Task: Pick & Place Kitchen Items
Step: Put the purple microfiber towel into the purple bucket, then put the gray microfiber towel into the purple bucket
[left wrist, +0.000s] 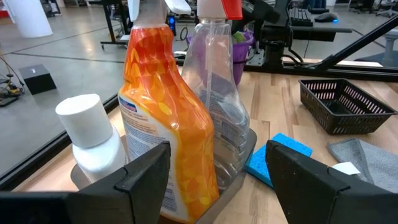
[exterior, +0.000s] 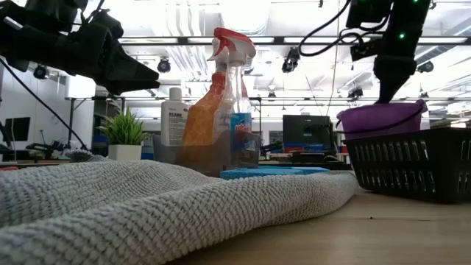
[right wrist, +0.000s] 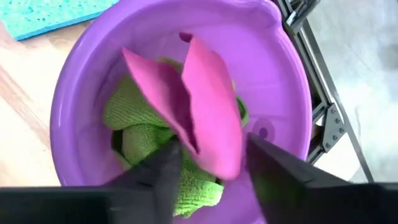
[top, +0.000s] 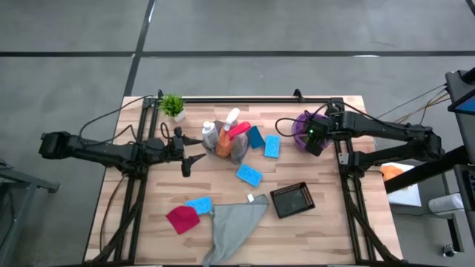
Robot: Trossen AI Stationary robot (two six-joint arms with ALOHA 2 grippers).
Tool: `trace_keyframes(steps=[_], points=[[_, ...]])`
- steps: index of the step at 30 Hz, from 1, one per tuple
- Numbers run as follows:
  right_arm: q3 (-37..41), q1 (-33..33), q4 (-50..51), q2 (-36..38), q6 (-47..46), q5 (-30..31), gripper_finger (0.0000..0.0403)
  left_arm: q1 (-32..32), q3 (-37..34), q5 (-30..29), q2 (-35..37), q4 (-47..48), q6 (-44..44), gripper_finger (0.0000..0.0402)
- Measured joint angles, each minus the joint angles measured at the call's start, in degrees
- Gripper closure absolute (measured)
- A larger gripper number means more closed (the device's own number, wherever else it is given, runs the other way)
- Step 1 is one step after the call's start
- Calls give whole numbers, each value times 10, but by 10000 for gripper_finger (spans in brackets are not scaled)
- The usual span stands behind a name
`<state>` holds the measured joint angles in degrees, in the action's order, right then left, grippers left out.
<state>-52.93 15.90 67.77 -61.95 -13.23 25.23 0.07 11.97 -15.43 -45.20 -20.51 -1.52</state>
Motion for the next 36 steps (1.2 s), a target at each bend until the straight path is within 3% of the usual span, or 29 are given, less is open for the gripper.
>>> trace_keyframes(steps=[4, 7, 14, 19, 22, 26, 36], points=[[0, 0, 0, 4, 11, 0, 134, 0, 0, 0, 0, 0, 0, 138], [-11, -1, -1, 6, 12, 0, 99, 0, 0, 0, 0, 0, 0, 138], [-54, -12, -6, 17, 34, -2, 85, 0, 0, 0, 0, 1, 0, 138], [-59, -49, -88, 28, 52, -71, 85, 0, 0, 0, 0, 1, 0, 138], [-59, -95, -145, 15, 59, -111, 85, 0, 0, 0, 0, 1, 0, 138], [-59, -182, -215, -28, 67, -116, 85, 0, 0, 0, 0, 2, 0, 138], [-76, -376, -407, -199, 27, -136, 85, 0, 0, 0, 0, 3, 0, 138]])
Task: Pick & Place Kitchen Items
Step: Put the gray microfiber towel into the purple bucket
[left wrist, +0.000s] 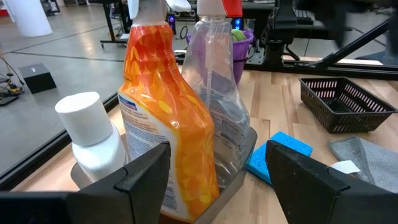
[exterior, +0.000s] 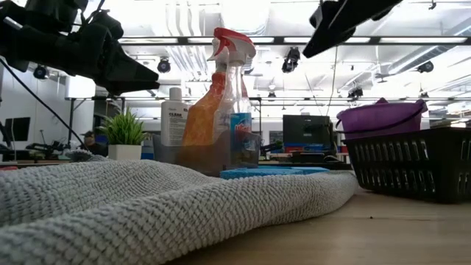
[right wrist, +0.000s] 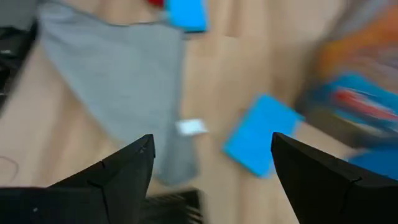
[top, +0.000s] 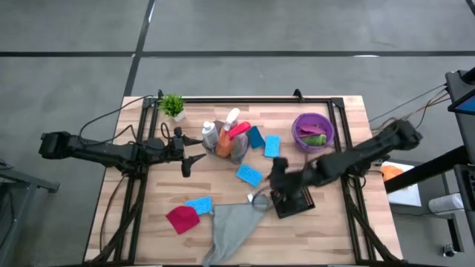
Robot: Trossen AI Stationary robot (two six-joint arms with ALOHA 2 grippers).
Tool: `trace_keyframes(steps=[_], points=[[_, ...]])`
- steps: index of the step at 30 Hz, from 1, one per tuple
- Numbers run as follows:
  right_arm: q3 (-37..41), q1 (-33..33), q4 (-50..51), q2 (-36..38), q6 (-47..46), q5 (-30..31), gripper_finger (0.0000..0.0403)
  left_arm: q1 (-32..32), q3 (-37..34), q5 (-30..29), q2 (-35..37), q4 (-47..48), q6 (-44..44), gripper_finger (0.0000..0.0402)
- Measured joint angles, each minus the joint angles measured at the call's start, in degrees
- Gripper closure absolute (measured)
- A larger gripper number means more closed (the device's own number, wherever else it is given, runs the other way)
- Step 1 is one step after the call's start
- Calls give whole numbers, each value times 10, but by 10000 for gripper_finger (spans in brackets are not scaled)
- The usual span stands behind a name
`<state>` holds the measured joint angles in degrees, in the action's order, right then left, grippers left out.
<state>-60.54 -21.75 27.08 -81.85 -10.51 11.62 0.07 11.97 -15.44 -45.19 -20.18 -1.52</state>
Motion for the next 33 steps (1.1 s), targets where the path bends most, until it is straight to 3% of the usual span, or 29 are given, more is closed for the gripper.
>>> trace_keyframes(steps=[14, 29, 33], points=[[-163, -61, 47, -265, -27, -40, 85, 0, 0, 0, 0, -5, -3, 138], [-240, -95, 50, -395, -13, -19, 85, 0, 0, 0, 0, -6, -6, 138], [-266, -104, 69, -419, -13, 16, 110, 0, 0, 0, 0, -6, -11, 138]])
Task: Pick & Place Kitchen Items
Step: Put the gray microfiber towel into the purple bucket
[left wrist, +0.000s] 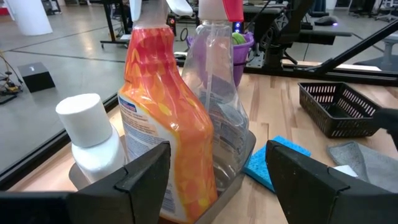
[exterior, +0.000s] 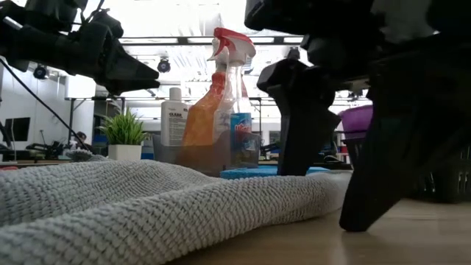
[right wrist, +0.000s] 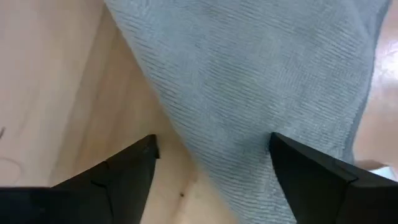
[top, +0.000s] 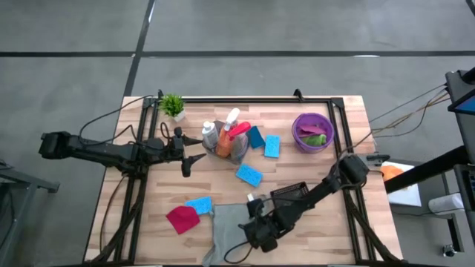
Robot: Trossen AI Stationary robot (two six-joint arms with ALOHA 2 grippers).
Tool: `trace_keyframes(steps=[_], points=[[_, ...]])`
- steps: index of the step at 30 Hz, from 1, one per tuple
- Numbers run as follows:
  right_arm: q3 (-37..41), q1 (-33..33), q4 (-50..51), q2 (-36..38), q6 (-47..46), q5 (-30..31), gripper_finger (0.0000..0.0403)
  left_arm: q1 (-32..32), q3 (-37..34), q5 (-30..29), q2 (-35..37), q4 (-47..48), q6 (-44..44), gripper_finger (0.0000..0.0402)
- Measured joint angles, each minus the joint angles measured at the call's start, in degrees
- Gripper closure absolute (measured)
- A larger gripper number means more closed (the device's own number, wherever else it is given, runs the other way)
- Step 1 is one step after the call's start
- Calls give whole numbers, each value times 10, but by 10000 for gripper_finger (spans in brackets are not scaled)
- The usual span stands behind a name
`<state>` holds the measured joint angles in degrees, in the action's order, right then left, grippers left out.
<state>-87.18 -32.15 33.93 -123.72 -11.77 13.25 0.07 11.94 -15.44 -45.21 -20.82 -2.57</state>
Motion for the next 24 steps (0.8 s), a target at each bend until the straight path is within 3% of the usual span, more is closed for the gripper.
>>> trace_keyframes(steps=[3, 9, 10, 17, 24], points=[[-10, -8, 7, -6, 0, 24, 170, 0, 0, 0, 0, -1, 0, 138], [-12, -15, 8, 0, -5, 51, 354, 0, 0, 0, 0, -2, -3, 138], [-12, -15, 9, 4, -8, 55, 367, 0, 0, 0, 0, -2, -3, 138], [-12, -21, 26, 44, -24, 88, 384, 0, 0, 0, 0, -4, -3, 138], [-11, -24, 65, 148, -24, 160, 385, 0, 0, 0, 0, -5, -2, 138]])
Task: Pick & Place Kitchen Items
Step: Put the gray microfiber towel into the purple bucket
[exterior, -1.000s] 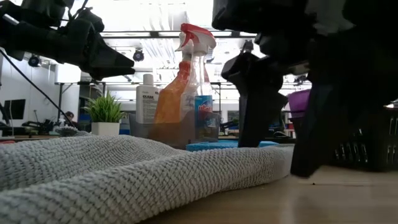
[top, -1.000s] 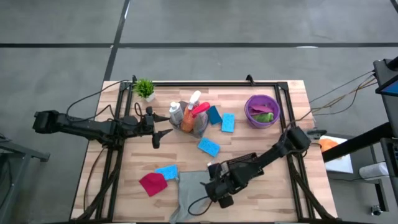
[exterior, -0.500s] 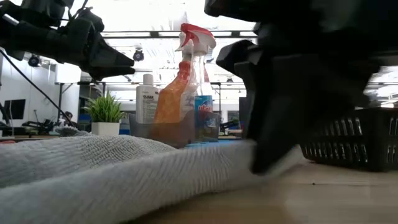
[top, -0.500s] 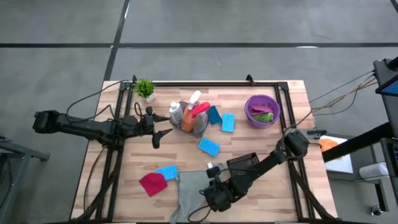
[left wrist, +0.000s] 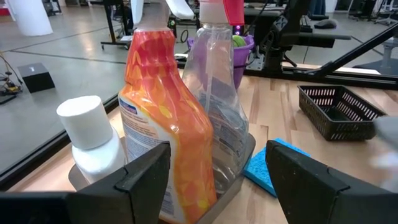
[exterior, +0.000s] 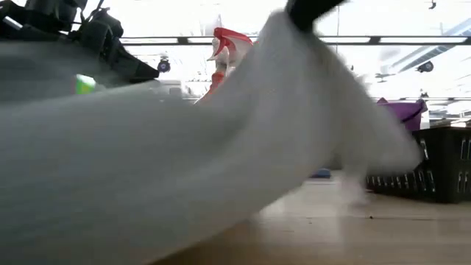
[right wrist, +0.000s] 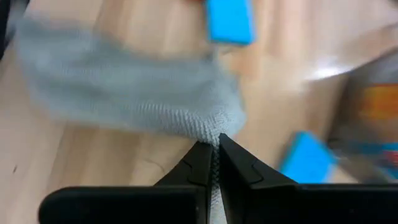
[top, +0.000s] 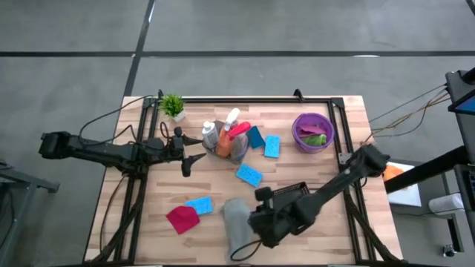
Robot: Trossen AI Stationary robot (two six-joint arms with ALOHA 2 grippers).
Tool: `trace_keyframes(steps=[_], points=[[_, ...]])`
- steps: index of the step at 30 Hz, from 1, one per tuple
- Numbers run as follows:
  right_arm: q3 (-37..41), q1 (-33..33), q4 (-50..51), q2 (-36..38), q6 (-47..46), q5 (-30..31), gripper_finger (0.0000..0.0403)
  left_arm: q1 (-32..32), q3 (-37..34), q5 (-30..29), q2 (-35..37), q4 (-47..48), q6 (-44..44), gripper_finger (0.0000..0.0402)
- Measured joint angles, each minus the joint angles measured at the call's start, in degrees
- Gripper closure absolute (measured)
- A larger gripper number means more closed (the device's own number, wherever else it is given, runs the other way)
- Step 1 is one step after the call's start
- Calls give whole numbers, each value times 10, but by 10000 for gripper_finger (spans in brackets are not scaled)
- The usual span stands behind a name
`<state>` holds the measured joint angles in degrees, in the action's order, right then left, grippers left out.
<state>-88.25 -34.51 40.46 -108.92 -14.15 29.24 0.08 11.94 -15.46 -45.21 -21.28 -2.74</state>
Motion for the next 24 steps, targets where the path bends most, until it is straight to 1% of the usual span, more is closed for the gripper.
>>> trace_keyframes(steps=[6, 10, 13, 18, 24], points=[[1, -4, 85, 120, -9, 87, 385, 0, 0, 0, 0, -3, 7, 138], [2, -4, 146, 200, -35, 139, 385, 0, 0, -2, 0, -4, 8, 138], [5, -3, 172, 258, -49, 175, 385, 0, 0, -2, 0, -4, 8, 138], [33, -3, 148, 347, -54, 231, 385, 0, 0, -2, 0, -3, 9, 138], [143, -3, 63, 474, -38, 282, 385, 0, 0, -2, 0, -3, 10, 138]])
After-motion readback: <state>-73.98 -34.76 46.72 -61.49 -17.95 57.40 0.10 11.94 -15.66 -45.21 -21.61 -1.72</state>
